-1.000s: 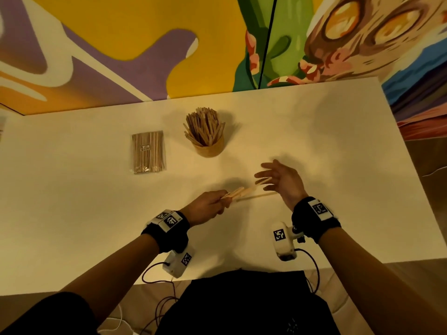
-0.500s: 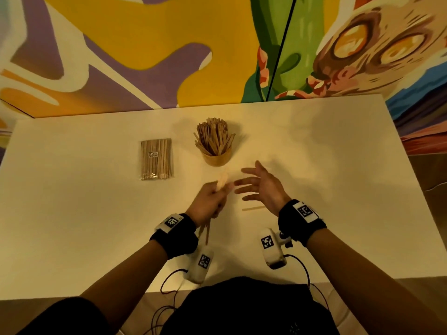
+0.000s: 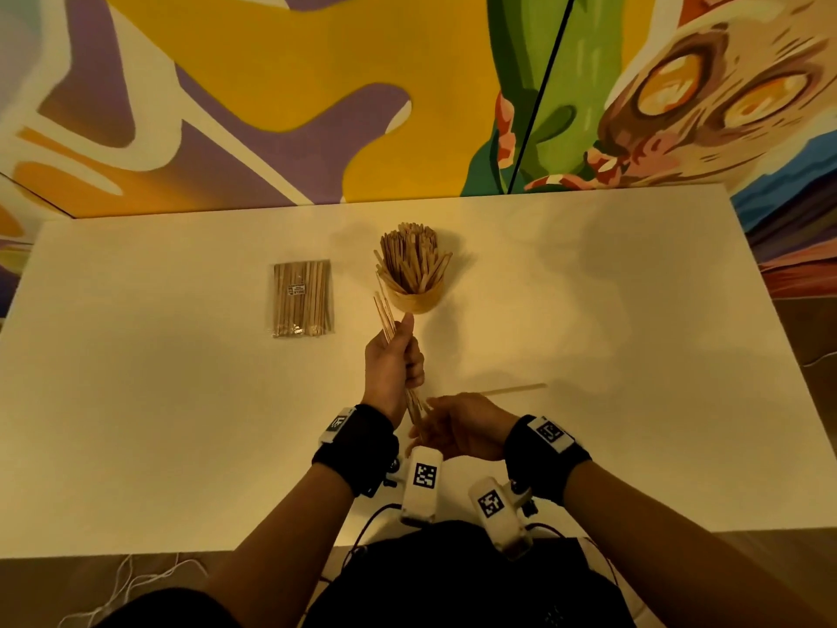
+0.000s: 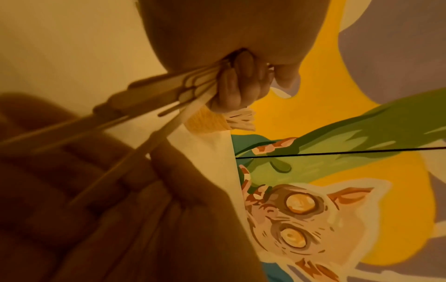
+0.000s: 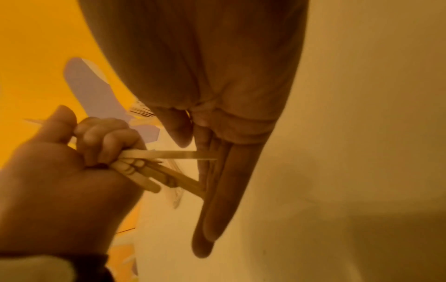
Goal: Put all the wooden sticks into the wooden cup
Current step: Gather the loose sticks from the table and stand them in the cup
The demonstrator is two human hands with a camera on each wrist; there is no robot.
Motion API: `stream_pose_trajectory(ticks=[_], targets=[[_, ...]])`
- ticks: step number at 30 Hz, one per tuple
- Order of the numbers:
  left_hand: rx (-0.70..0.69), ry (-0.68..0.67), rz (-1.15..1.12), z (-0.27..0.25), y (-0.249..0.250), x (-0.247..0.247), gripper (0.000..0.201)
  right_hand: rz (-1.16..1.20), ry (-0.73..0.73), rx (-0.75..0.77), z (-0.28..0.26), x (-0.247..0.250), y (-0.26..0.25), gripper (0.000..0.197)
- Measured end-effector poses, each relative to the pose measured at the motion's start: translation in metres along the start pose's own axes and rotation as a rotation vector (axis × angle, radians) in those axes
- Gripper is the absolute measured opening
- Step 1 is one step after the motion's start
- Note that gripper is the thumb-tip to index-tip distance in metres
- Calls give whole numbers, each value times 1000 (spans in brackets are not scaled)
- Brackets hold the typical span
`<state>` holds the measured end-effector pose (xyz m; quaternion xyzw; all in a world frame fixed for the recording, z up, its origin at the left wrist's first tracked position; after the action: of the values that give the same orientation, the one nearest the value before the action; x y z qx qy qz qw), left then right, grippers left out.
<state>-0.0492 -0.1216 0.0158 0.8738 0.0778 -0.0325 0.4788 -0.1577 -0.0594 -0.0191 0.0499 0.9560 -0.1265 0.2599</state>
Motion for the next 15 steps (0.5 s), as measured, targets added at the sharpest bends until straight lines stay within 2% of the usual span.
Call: stream_pose_trajectory(ticks=[5,10,12,14,15], targets=[[-15,-33,40,-4,5,-3,40,44,-90,9,-4,-11,-2,43],[-19,-60,138,-9,8,-7,43,137,-194,135,-11,-18,-6,36],[-41,-89,197,-12,8,-8,47,20,-169,146,-14,-15,-9,36],[-52,-131,270,-15,6,-8,47,-175,-42,215,-16,-4,-22,35],[-44,-155,318,-17,5,-8,46,-240,44,300,-18,3,-33,35]])
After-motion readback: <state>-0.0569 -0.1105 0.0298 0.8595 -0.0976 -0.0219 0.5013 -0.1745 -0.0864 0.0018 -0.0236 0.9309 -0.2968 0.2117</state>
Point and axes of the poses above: each hand's wrist, its own z-axis towards the middle knuckle, its own x-axis out of the back of the hand, y = z × x, the point moved 4 cm from there along z, towards the middle knuckle, and after that the axes turned 12 degrees about z, right-handed, at the moved point
